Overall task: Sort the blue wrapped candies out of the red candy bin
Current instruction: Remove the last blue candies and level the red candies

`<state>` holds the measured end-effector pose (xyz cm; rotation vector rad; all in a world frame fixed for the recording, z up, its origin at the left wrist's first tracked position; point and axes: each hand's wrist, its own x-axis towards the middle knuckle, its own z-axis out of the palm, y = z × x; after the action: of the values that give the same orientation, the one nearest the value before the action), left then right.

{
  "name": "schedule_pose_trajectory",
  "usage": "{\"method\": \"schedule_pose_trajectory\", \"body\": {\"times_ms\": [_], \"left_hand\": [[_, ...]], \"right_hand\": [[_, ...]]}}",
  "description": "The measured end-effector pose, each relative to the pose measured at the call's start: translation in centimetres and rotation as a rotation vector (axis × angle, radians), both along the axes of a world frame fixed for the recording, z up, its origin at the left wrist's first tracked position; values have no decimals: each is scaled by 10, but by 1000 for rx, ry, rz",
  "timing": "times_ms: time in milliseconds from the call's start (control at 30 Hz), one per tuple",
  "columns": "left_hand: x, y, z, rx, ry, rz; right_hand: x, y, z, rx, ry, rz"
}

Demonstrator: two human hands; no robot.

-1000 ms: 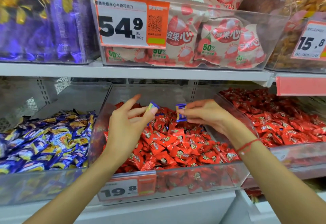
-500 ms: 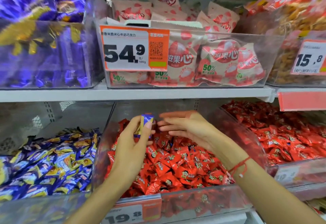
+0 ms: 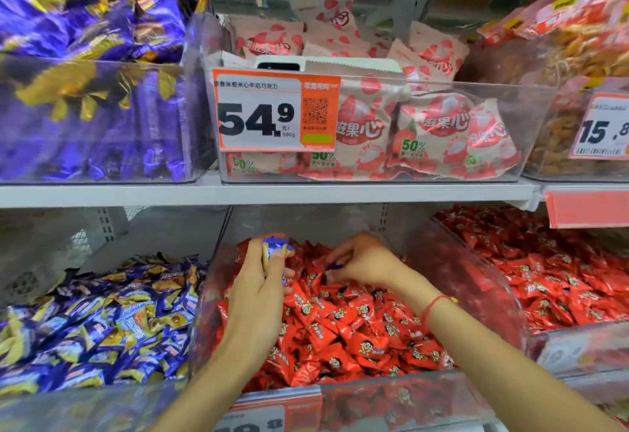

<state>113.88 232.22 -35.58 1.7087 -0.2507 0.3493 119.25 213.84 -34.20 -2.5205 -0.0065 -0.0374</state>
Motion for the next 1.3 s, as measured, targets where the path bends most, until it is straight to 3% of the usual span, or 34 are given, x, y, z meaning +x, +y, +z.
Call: {"method": "schedule_pose_trajectory", "body": {"times_ms": [200, 267, 333, 400, 500, 600, 700, 800, 867, 967, 1133, 1300], "left_hand": [[-3, -1, 3, 84, 44, -39], [-5, -1, 2, 123, 23, -67], [-6, -1, 0, 169, -7, -79], [-6, -1, -2, 188, -42, -93], [-3, 1, -4, 166, -78, -101], [-2, 2, -4, 100, -99, -111], [-1, 1, -3, 82, -119, -115], [0, -1, -2, 71, -125, -125], [0, -2, -2, 93, -129, -156], [-1, -2, -3, 149, -132, -204], [-2, -1, -3, 131, -144, -201], [0, -2, -5, 140, -163, -170]], "right_hand": [[-56, -21, 10, 604, 1, -40], [-62, -23, 10, 641, -27, -55], [-56, -25, 8, 493, -51, -80], [-44, -25, 6, 209, -71, -71], [-27, -16, 3, -251, 76, 47], [-19, -11, 3, -355, 194, 108], [-21, -19, 7, -93, 78, 33], [-38, -22, 12, 586, 49, -38], [-51, -13, 15, 874, 68, 30], [-59, 5, 15, 867, -6, 143], [-60, 21, 12, 843, -124, 129], [-59, 19, 13, 652, -222, 104]]}}
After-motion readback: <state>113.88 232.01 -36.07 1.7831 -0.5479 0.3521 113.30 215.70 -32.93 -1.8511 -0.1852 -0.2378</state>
